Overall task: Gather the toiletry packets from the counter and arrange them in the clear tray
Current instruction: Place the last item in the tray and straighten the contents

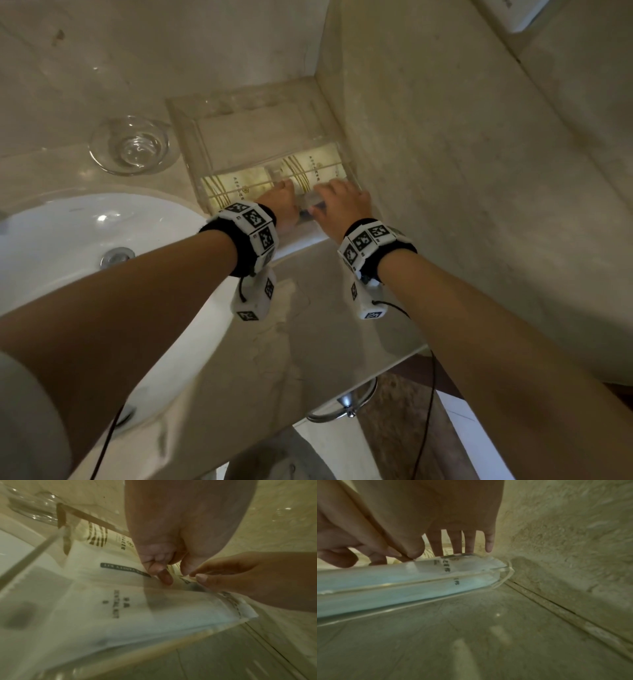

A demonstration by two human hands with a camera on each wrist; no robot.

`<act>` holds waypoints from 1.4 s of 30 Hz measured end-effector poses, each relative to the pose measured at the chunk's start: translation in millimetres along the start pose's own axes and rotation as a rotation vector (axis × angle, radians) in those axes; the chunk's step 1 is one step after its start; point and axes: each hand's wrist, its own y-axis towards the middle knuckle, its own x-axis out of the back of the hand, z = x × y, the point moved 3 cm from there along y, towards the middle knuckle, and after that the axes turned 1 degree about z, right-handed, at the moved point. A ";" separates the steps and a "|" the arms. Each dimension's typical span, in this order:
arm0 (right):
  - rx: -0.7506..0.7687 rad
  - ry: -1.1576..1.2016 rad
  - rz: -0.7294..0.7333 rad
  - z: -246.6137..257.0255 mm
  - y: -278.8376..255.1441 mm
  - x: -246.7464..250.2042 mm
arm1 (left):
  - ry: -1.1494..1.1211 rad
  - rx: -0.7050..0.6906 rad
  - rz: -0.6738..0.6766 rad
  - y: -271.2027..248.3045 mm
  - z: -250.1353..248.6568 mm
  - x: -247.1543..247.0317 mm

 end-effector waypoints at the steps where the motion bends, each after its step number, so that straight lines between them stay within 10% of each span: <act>1: 0.010 0.010 -0.008 1.6 -0.9 -0.6 | -0.008 0.007 0.002 1.0 -0.3 0.2; 17: 0.155 0.094 -0.047 3.9 -20.1 9.9 | -0.128 -0.063 -0.196 -17.2 22.1 13.7; 42: -0.047 0.038 0.076 -7.9 -60.1 1.1 | -0.105 -0.073 -0.156 -71.5 64.4 -3.3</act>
